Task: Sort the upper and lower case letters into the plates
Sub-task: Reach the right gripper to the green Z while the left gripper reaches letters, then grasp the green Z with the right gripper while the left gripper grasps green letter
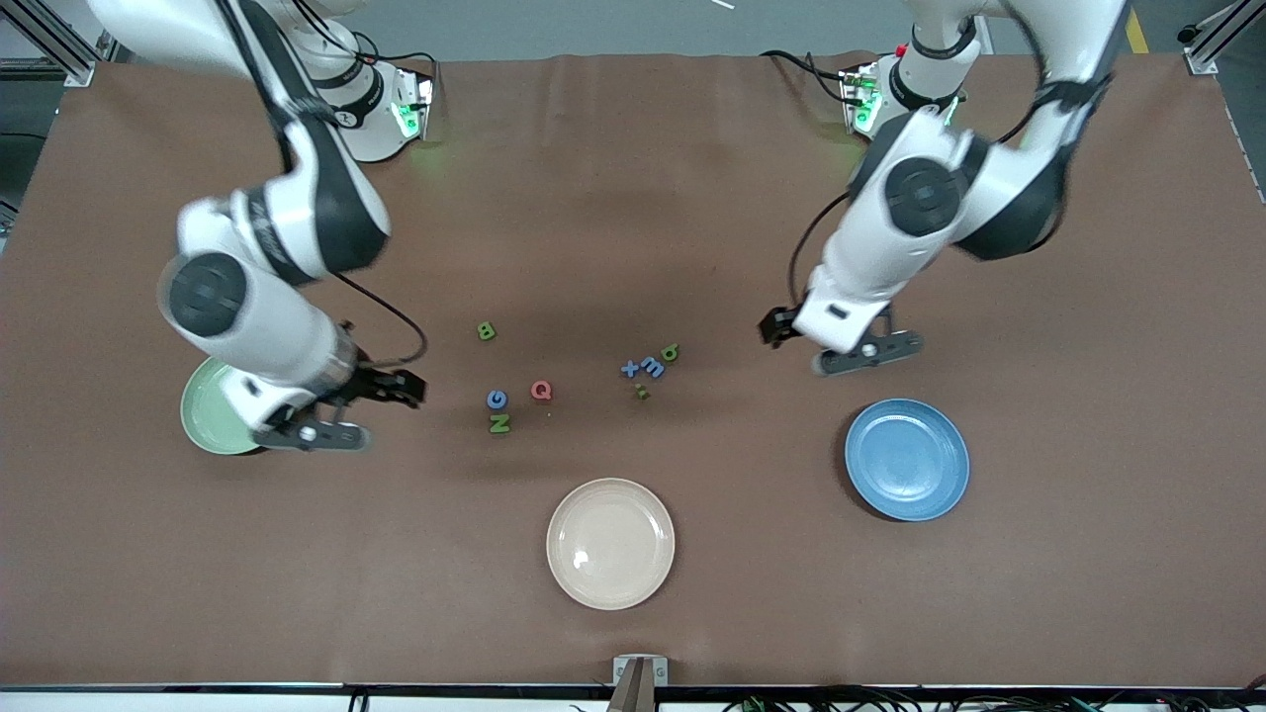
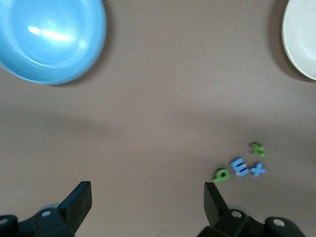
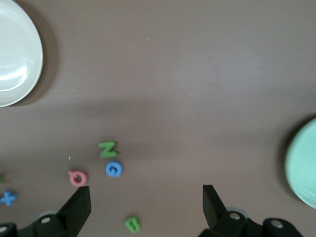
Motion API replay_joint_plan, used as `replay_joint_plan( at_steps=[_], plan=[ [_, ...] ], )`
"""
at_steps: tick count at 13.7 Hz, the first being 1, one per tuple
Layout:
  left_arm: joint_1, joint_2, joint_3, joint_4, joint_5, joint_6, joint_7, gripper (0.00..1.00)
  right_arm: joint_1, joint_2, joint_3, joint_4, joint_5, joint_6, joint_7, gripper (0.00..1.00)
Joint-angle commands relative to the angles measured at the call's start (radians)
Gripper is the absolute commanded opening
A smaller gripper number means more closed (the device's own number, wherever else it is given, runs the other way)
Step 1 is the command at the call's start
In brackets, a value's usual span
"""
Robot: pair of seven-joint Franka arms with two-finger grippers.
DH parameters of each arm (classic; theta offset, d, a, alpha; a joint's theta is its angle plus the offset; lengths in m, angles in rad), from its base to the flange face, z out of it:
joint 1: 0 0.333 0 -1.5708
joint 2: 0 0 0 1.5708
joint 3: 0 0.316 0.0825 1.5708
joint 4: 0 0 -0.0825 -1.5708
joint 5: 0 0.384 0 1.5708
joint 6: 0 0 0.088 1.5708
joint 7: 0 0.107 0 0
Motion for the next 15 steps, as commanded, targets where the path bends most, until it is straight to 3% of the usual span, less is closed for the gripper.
replay_joint_plan(
  at_steps=[1, 7, 11, 15],
  plan=[
    [-0.086, 0.124, 0.002, 0.024, 0.067, 0.116, -0.13, 1.0, 0.056, 0.098, -0.01, 0.021, 0.018, 0.08, 0.008, 1.0],
    [-0.222, 0.323, 0.005, 0.127, 0.246, 0.149, -0.328, 0.93, 0.116, 0.227, -0.01, 0.013, 0.018, 0.195, 0.008, 1.0],
    [-0.267, 0.402, 0.004, 0.174, 0.253, 0.155, -0.41, 0.91, 0.119, 0.266, -0.011, 0.011, 0.017, 0.237, 0.005, 1.0],
    [-0.281, 0.416, 0.004, 0.145, 0.254, 0.169, -0.468, 0.93, 0.115, 0.287, -0.011, 0.013, 0.014, 0.255, 0.001, 0.93]
  ],
)
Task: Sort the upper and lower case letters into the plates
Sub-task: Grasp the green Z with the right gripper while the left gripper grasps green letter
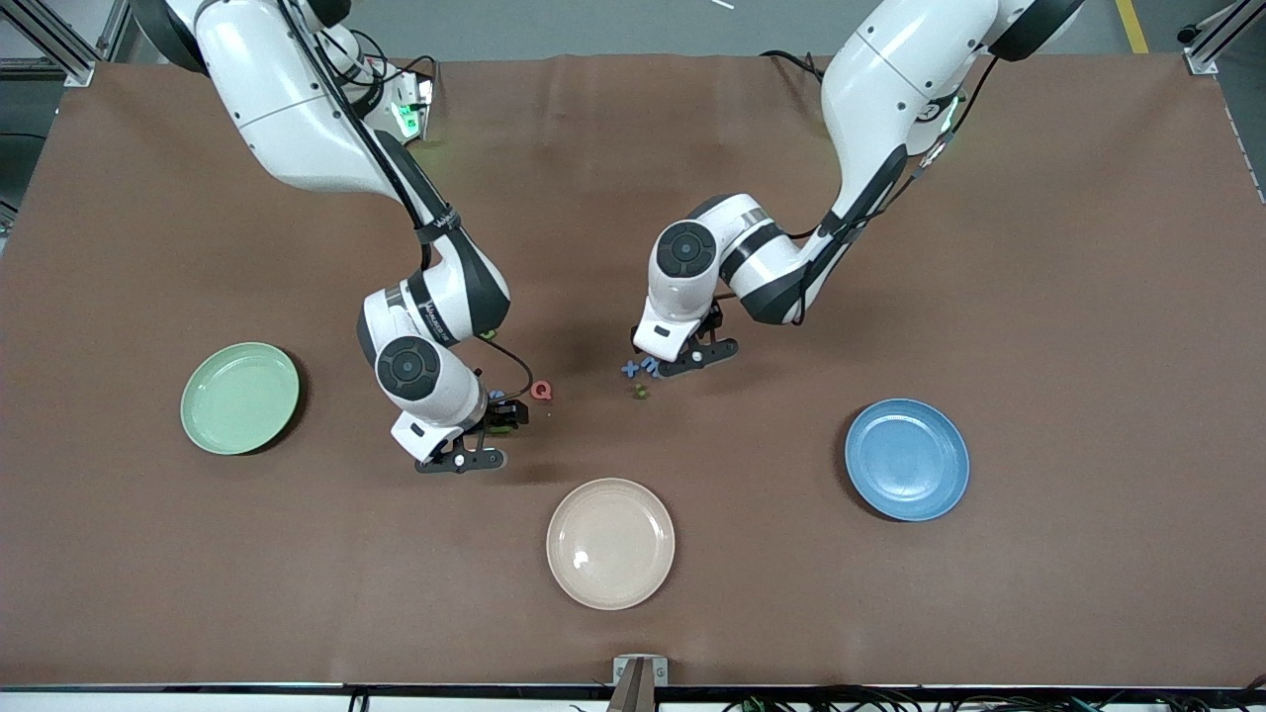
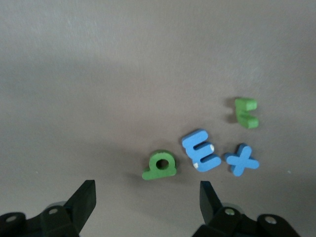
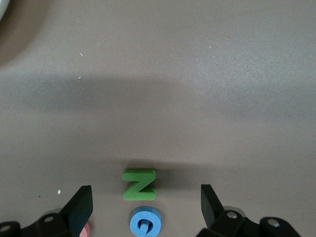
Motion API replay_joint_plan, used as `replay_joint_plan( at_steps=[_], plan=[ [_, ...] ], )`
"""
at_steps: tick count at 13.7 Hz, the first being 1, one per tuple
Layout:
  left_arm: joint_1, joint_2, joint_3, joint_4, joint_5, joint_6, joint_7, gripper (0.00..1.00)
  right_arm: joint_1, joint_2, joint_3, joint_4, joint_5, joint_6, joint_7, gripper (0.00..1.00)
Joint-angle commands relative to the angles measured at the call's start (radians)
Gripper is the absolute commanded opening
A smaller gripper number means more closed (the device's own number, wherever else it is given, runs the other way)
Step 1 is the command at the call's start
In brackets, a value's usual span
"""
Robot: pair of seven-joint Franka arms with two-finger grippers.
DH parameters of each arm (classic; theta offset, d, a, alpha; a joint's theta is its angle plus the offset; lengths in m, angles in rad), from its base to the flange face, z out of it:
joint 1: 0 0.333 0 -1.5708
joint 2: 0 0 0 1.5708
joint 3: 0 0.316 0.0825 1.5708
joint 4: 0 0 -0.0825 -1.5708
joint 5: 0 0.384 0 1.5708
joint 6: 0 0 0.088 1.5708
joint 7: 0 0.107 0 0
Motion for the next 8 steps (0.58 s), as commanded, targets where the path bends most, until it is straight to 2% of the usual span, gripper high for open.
replay_joint_plan(
  at_steps=[1, 5, 8],
  plan=[
    [-0.01, 0.004, 0.003, -0.012, 0.022, 0.004, -0.034, 0.93, 0.008, 0.021, -0.003, 0.009, 0.013, 0.022, -0.002, 0.86],
    [-0.013, 0.017, 0.003, -0.031, 0.022, 0.005, -0.056, 0.93, 0.008, 0.041, -0.003, 0.011, 0.006, 0.042, -0.006, 0.71],
    [-0.025, 0.04, 0.004, -0.023, 0.022, 0.005, -0.06, 0.93, 0.013, 0.062, -0.003, 0.012, 0.006, 0.067, -0.006, 0.7]
  ],
)
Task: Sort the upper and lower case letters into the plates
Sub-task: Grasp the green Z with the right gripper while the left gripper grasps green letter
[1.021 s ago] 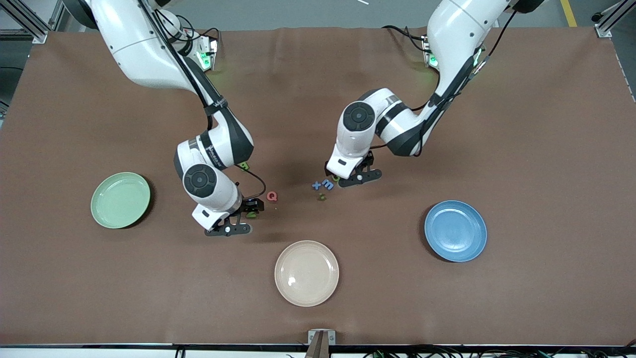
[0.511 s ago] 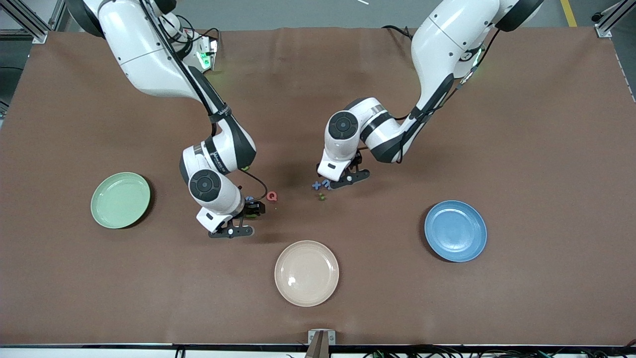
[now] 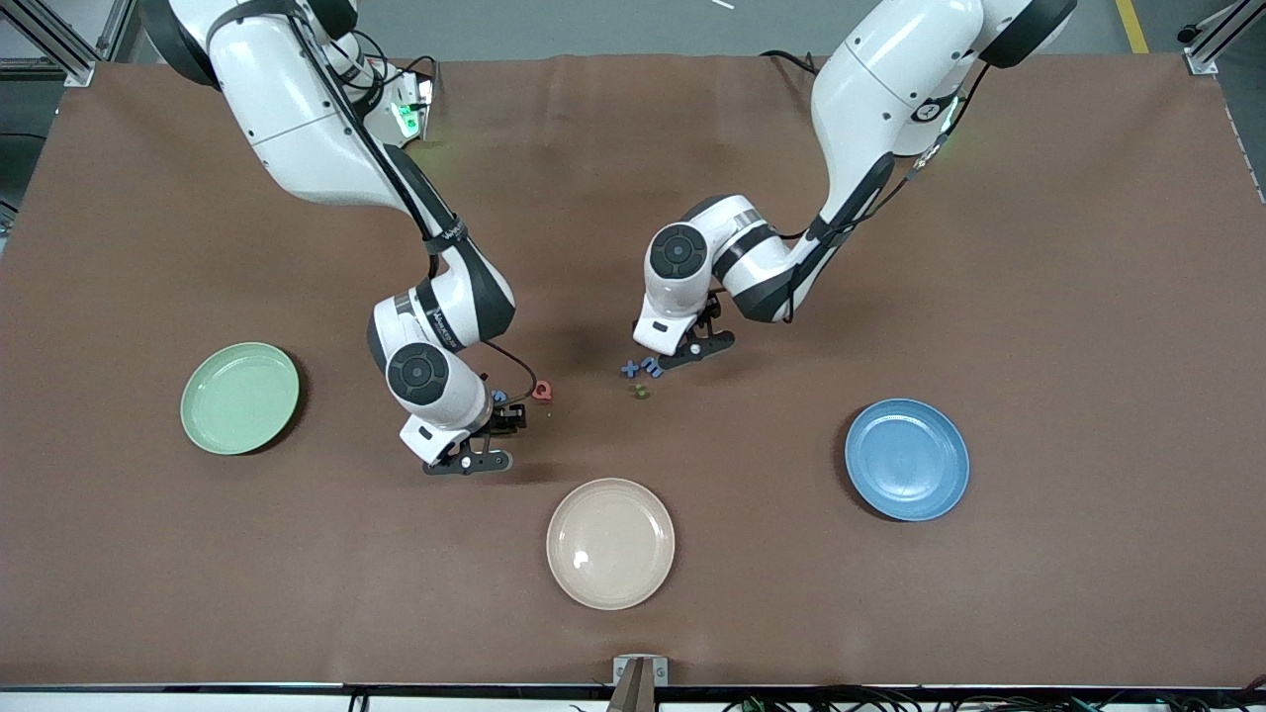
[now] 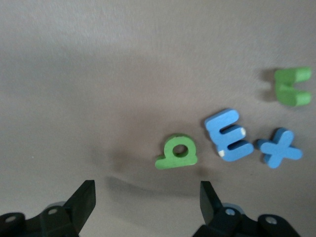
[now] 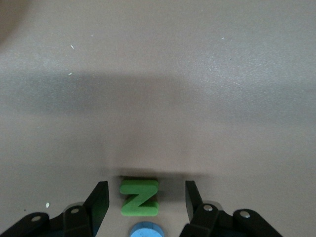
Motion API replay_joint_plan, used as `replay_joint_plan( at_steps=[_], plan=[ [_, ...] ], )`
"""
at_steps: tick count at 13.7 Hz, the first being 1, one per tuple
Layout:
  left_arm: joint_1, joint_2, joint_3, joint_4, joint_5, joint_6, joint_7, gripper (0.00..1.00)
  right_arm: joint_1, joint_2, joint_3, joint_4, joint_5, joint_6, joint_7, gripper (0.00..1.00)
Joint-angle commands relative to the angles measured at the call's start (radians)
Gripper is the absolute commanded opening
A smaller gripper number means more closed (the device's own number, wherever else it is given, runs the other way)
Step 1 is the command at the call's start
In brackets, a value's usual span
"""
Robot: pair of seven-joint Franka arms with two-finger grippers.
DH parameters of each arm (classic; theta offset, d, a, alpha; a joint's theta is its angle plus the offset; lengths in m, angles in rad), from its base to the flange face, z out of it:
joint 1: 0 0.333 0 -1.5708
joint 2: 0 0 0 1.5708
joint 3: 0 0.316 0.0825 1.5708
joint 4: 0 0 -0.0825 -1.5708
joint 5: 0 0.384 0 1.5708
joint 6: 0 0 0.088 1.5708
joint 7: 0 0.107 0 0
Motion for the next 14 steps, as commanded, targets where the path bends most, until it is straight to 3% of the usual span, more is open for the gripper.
replay_joint_plan(
  at_steps=[1, 4, 9, 14],
  plan=[
    [-0.01, 0.02, 0.004, 0.01, 0.022, 0.005, -0.031, 0.93, 0.017, 0.018, -0.004, 0.012, 0.006, 0.018, -0.004, 0.64],
    [-0.009, 0.022, 0.01, 0.024, 0.024, 0.007, -0.027, 0.93, 0.023, 0.018, -0.004, 0.009, 0.007, 0.007, -0.003, 0.53],
    [-0.001, 0.065, 0.025, 0.087, 0.051, 0.007, -0.02, 0.92, 0.018, 0.015, -0.004, 0.006, 0.006, 0.003, -0.011, 0.19],
    [-0.007, 0.063, 0.036, 0.092, 0.051, 0.007, -0.031, 0.7, -0.044, -0.063, -0.012, 0.021, 0.004, -0.112, -0.11, 0.16]
  ],
)
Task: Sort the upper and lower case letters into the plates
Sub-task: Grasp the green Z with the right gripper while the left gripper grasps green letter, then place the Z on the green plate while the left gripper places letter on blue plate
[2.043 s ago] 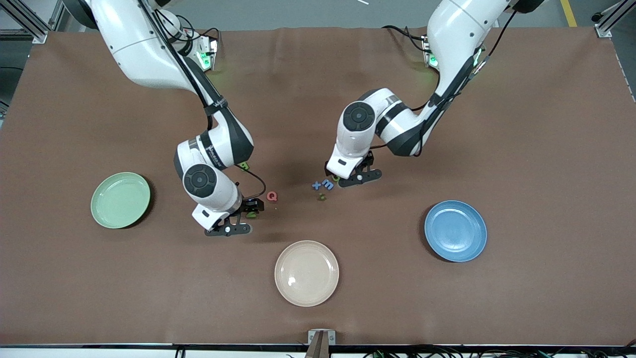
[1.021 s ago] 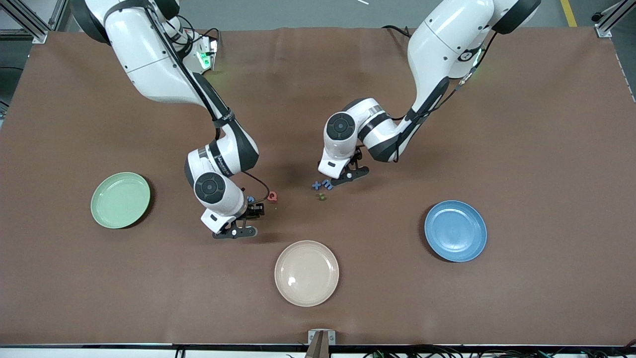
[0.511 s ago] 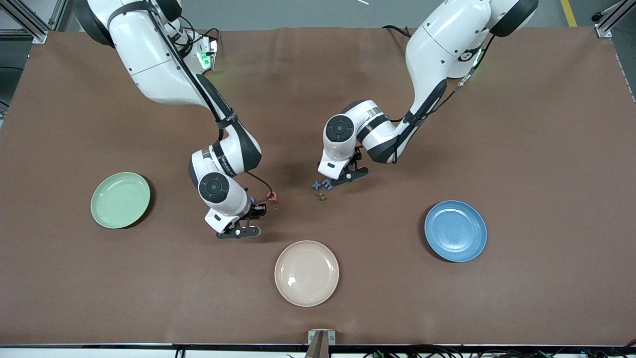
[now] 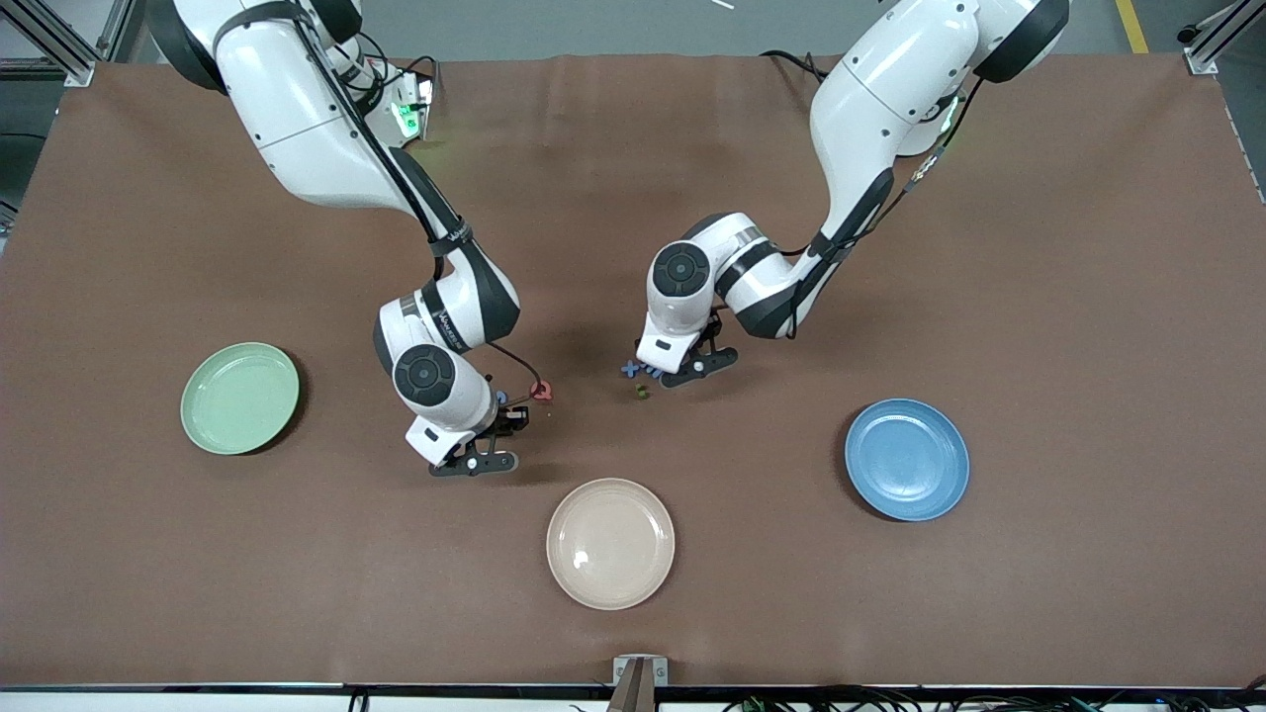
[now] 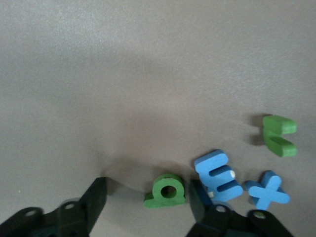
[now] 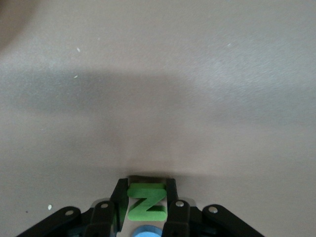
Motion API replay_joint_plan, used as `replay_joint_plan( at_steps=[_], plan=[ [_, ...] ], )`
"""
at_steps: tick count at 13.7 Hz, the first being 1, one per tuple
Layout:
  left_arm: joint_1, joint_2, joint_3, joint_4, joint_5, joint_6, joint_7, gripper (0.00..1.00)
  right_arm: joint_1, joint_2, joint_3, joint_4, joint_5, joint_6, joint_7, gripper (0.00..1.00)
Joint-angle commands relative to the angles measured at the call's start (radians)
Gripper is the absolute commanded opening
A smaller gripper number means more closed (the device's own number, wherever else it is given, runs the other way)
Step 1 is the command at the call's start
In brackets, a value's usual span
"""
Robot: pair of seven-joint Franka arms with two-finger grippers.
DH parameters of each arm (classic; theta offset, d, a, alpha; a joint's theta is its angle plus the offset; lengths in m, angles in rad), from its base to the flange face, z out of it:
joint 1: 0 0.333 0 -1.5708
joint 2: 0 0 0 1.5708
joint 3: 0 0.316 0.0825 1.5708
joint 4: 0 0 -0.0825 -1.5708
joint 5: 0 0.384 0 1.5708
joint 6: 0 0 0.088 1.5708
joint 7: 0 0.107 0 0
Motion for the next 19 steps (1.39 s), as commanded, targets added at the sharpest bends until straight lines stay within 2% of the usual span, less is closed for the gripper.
replay_joint_plan(
  at_steps=[1, 2, 6, 8, 10, 12, 13, 16, 19],
  plan=[
    [-0.006, 0.02, 0.006, 0.017, 0.03, 0.003, -0.03, 0.64, -0.096, -0.098, 0.002, -0.012, 0.007, -0.128, -0.148, 0.16],
    [-0.008, 0.017, 0.006, 0.014, 0.03, 0.002, -0.032, 0.59, -0.136, -0.124, 0.0, -0.021, 0.007, -0.155, -0.213, 0.16],
    [-0.009, 0.019, 0.006, 0.013, 0.03, 0.002, -0.044, 0.48, -0.335, -0.235, 0.0, -0.171, 0.007, -0.157, -0.486, 0.16],
    [-0.015, 0.019, 0.006, 0.013, 0.028, 0.002, -0.052, 0.44, -0.407, -0.276, 0.0, -0.276, 0.007, -0.087, -0.586, 0.16],
    [-0.015, 0.017, 0.006, 0.013, 0.03, 0.002, -0.052, 0.26, -0.485, -0.322, 0.0, -0.389, 0.005, -0.005, -0.676, 0.16],
    [-0.009, 0.01, 0.006, 0.014, 0.03, 0.0, -0.05, 0.05, -0.547, -0.351, 0.0, -0.441, 0.007, 0.007, -0.747, 0.16],
    [0.001, 0.002, 0.006, 0.017, 0.028, -0.007, -0.049, 0.01, -0.58, -0.357, 0.0, -0.459, 0.005, 0.017, -0.785, 0.16],
    [0.073, -0.064, 0.006, 0.016, 0.03, -0.039, -0.049, 0.01, -0.654, -0.35, 0.0, -0.493, 0.007, 0.075, -0.891, 0.17],
    [0.22, -0.139, 0.011, 0.016, 0.068, -0.113, -0.005, 0.01, -0.676, -0.347, 0.0, -0.541, 0.007, 0.128, -0.904, 0.18]
  ],
)
